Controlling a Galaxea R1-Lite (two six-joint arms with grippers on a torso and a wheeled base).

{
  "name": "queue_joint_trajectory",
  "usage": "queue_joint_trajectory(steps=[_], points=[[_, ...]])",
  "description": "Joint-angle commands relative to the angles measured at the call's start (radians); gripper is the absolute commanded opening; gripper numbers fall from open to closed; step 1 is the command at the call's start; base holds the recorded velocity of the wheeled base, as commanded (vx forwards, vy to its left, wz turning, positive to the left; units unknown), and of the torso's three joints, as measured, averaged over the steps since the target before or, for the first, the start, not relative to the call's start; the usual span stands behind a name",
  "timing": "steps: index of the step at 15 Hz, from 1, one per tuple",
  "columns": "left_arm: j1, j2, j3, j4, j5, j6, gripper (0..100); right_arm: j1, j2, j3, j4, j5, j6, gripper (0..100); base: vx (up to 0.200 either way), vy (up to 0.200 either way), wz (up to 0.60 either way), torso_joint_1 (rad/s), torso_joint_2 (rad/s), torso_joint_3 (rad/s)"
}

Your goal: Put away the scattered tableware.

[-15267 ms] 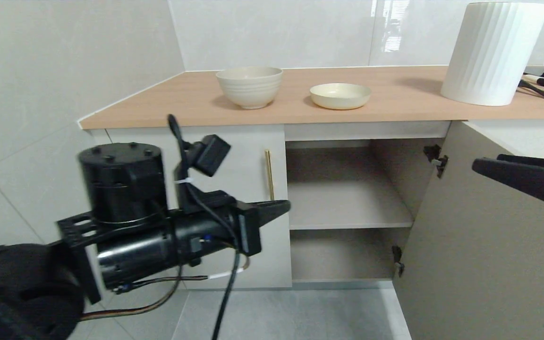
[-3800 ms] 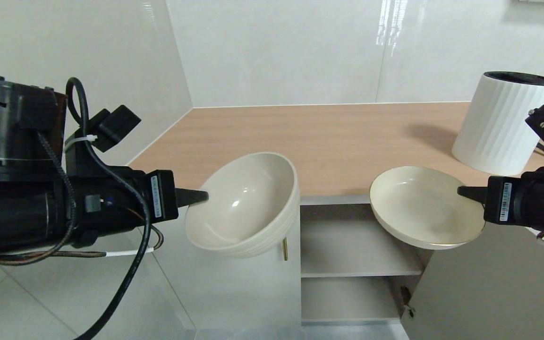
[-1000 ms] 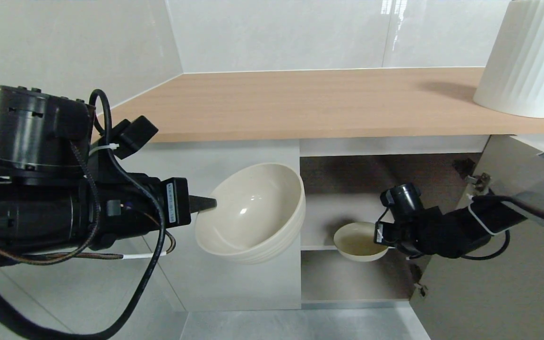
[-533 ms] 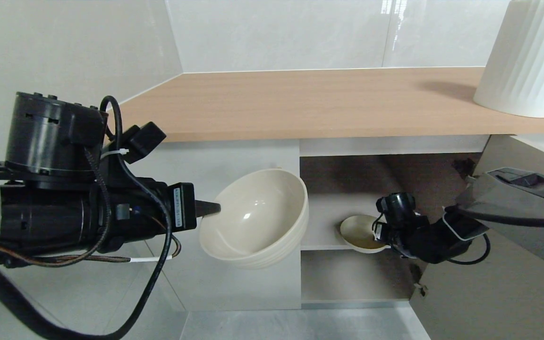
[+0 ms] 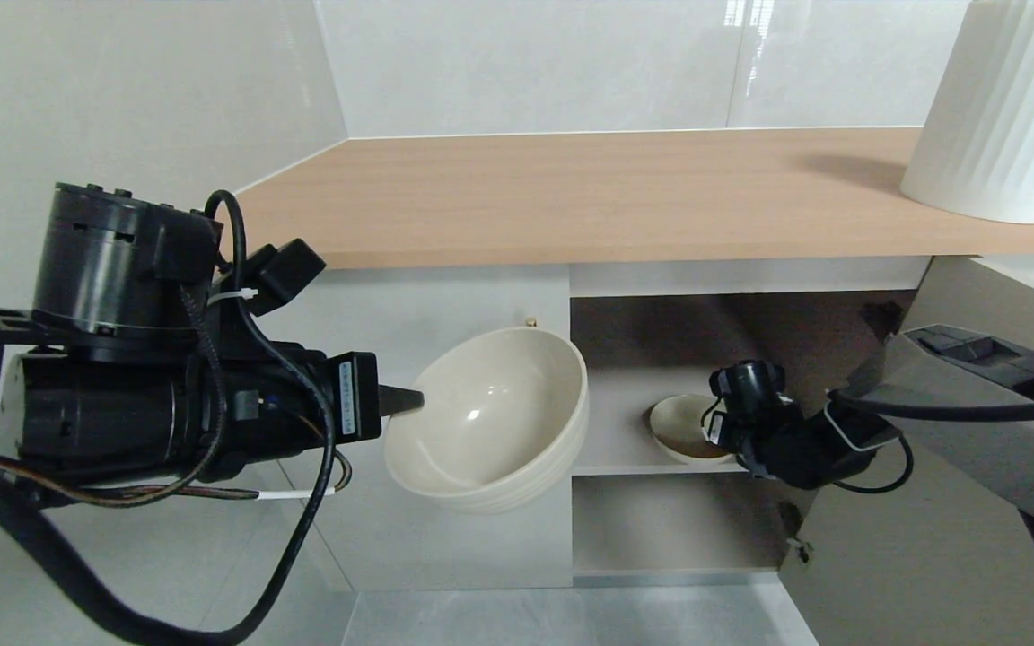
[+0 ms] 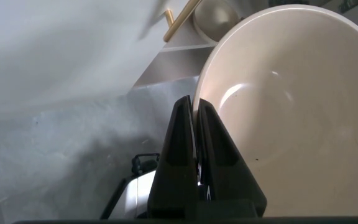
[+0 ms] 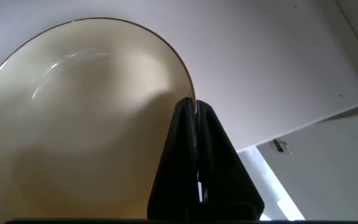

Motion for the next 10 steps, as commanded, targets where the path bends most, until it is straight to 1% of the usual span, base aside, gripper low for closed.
queue_joint_trajectory(steps=[1,8,9,10], points=[[-0.001,0.006,0.004,0.0,0.0,0.0,0,0.0,0.015,-0.019,-0.001,-0.001,0.0,0,0.0,0.0,0.0,0.0,0.0,0.0],[-0.001,0.009,0.004,0.0,0.0,0.0,0,0.0,0.041,-0.076,0.001,-0.027,-0.002,0,0.0,0.0,0.0,0.0,0.0,0.0],[-0.001,0.009,0.004,0.0,0.0,0.001,0,0.0,0.041,-0.079,0.001,-0.032,0.0,100,0.0,0.0,0.0,0.0,0.0,0.0],[-0.001,0.009,0.004,0.0,0.0,0.001,0,0.0,0.041,-0.08,-0.002,-0.033,0.001,100,0.0,0.0,0.0,0.0,0.0,0.0]])
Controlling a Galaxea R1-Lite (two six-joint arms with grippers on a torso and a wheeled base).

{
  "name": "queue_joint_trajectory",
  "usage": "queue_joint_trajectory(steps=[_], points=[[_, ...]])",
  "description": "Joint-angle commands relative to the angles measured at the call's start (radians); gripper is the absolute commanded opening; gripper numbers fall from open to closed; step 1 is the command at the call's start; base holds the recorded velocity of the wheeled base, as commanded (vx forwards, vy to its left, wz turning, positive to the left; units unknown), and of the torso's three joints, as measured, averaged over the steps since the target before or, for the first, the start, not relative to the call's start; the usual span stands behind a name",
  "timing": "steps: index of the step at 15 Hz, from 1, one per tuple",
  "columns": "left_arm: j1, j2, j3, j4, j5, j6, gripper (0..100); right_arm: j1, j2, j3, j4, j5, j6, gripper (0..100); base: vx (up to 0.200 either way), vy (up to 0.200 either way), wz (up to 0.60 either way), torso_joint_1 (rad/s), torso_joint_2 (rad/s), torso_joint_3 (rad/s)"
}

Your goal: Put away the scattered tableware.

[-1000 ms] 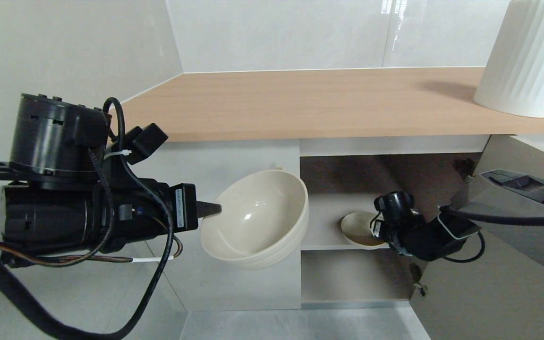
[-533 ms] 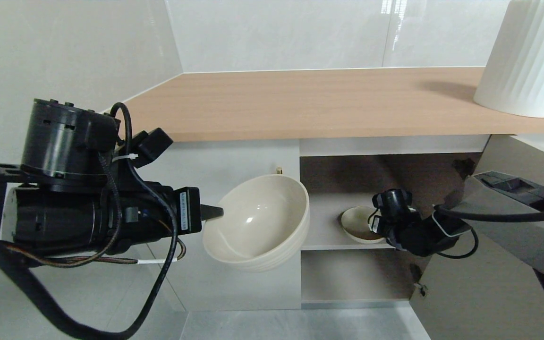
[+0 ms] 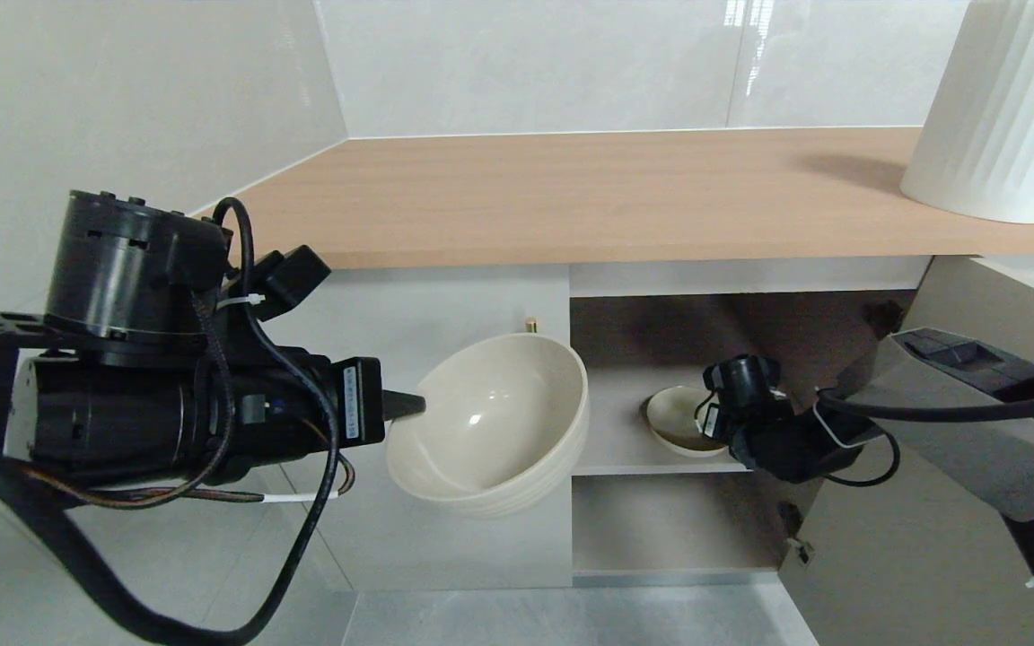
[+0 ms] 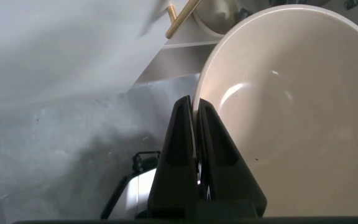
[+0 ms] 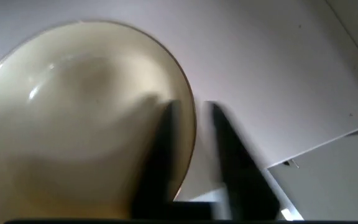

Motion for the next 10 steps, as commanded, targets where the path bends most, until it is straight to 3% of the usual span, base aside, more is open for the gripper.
queue_joint_trajectory(steps=[1,3,5,7,8,10], points=[[0.0,0.003,0.0,0.0,0.0,0.0,0,0.001,-0.002,-0.006,-0.001,0.0,0.001,100,0.0,0.0,0.0,0.0,0.0,0.0],[0.0,0.001,0.003,0.0,0.003,0.002,0,0.002,-0.031,0.01,0.0,-0.002,0.013,100,0.0,0.0,0.0,0.0,0.0,0.0],[-0.013,0.0,0.015,-0.002,0.026,0.032,0,0.021,-0.139,0.117,0.0,0.003,0.019,100,0.0,0.0,0.0,0.0,0.0,0.0],[-0.037,0.023,0.043,-0.003,0.066,0.092,0,0.078,-0.357,0.281,0.014,0.136,-0.027,100,0.0,0.0,0.0,0.0,0.0,0.0],[-0.052,0.031,0.048,-0.003,0.08,0.098,0,0.105,-0.462,0.353,0.037,0.225,-0.073,100,0.0,0.0,0.0,0.0,0.0,0.0],[-0.097,0.058,0.057,-0.005,0.08,0.098,0,0.159,-0.63,0.413,0.143,0.293,-0.137,100,0.0,0.0,0.0,0.0,0.0,0.0]])
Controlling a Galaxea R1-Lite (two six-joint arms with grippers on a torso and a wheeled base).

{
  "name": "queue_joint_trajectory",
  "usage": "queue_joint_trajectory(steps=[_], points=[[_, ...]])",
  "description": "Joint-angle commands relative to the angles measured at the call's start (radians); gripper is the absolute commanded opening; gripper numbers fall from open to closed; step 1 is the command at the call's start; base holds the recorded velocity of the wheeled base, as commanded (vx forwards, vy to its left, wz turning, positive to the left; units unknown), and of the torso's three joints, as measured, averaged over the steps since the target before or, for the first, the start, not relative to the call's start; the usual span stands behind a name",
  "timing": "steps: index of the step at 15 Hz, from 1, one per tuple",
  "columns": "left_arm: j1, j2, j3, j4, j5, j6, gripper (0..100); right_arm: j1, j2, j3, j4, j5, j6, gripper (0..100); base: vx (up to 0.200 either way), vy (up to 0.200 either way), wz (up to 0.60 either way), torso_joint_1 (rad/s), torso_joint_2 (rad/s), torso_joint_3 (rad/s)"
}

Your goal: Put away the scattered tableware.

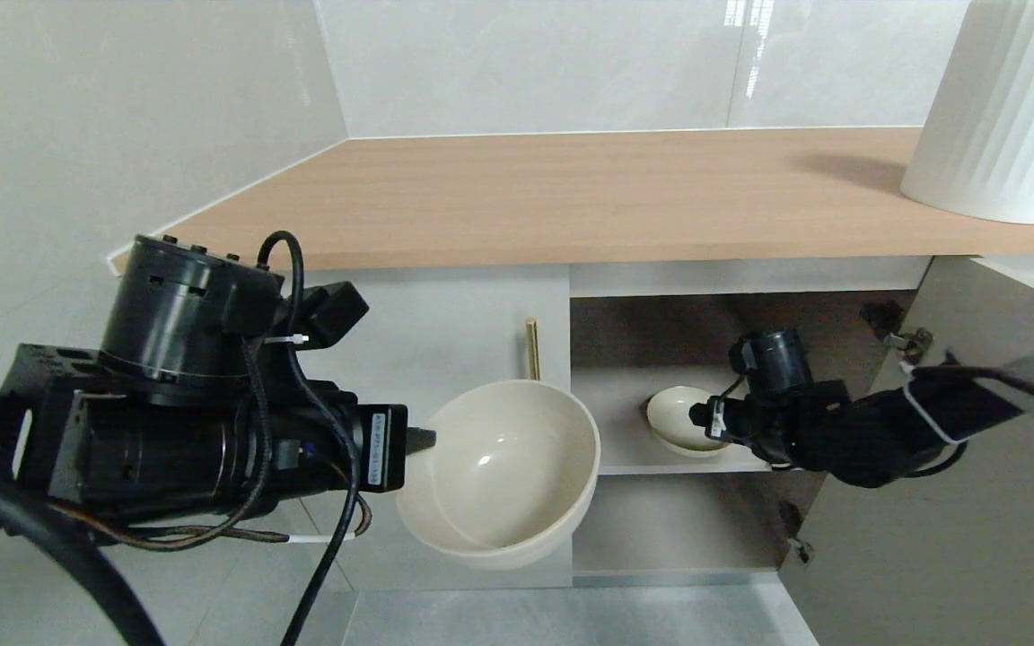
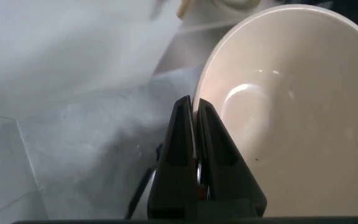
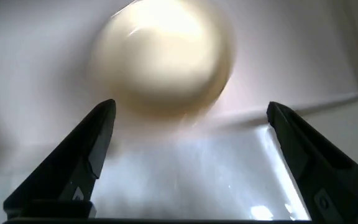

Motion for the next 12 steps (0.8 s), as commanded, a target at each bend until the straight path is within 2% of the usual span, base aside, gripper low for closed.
queue_joint_trajectory(steps=[1,3,5,6,7,9,12], points=[[-0.04,0.044,0.01,-0.001,0.0,0.001,0,0.093,-0.311,0.123,0.129,0.093,-0.071,100,0.0,0.0,0.0,0.0,0.0,0.0],[-0.07,0.111,0.017,-0.001,0.0,0.012,0,0.14,-0.415,0.116,0.28,0.161,-0.072,100,0.0,0.0,0.0,0.0,0.0,0.0],[-0.096,0.166,0.033,-0.001,0.002,0.052,0,0.157,-0.464,0.116,0.351,0.288,-0.072,100,0.0,0.0,0.0,0.0,0.0,0.0],[-0.1,0.177,0.036,-0.001,0.006,0.061,0,0.165,-0.472,0.116,0.366,0.306,-0.072,100,0.0,0.0,0.0,0.0,0.0,0.0],[-0.117,0.202,0.039,-0.001,0.049,0.078,0,0.202,-0.495,0.114,0.408,0.323,-0.072,100,0.0,0.0,0.0,0.0,0.0,0.0],[-0.146,0.229,0.042,-0.024,0.103,0.078,0,0.249,-0.515,0.114,0.449,0.326,-0.072,100,0.0,0.0,0.0,0.0,0.0,0.0],[-0.178,0.24,0.077,-0.104,0.117,0.079,0,0.312,-0.467,0.119,0.458,0.325,-0.069,100,0.0,0.0,0.0,0.0,0.0,0.0]])
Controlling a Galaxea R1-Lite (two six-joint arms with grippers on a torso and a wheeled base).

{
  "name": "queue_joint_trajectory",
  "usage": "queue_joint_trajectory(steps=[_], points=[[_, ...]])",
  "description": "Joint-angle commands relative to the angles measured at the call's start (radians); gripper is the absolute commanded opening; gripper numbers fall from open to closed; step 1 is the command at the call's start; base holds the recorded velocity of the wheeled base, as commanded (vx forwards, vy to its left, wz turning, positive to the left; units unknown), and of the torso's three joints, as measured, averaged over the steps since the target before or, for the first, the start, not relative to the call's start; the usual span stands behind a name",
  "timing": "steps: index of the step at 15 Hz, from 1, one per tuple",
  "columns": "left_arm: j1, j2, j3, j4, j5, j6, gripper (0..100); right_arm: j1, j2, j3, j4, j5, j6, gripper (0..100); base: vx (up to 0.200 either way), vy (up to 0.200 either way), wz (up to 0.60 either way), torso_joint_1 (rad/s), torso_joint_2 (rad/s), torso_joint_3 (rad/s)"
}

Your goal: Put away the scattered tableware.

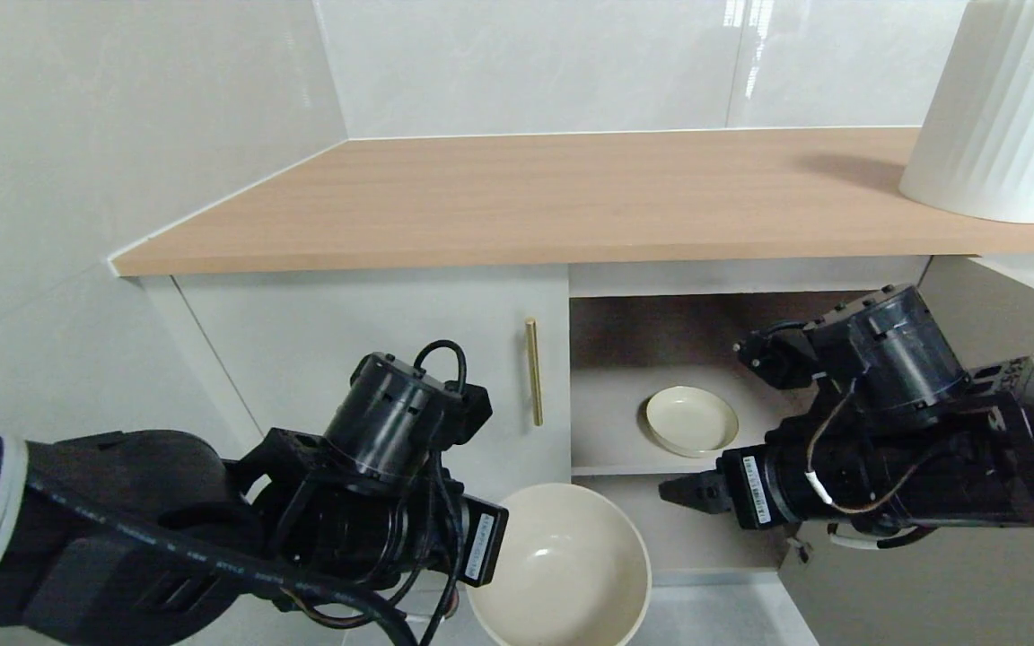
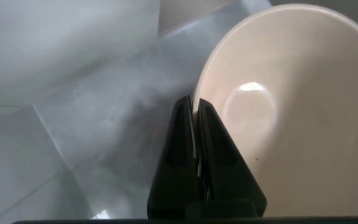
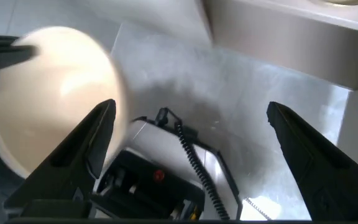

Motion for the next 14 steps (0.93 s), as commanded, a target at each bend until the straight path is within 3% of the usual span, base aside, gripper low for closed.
queue_joint_trajectory(steps=[1,14], points=[[-0.021,0.016,0.016,-0.01,0.0,-0.001,0,0.049,0.046,0.0,-0.004,-0.001,0.006,100,0.0,0.0,0.0,0.0,0.0,0.0],[-0.049,0.016,0.014,-0.035,0.032,-0.004,0,0.103,0.164,-0.005,-0.013,-0.001,0.024,100,0.0,0.0,0.0,0.0,0.0,0.0]])
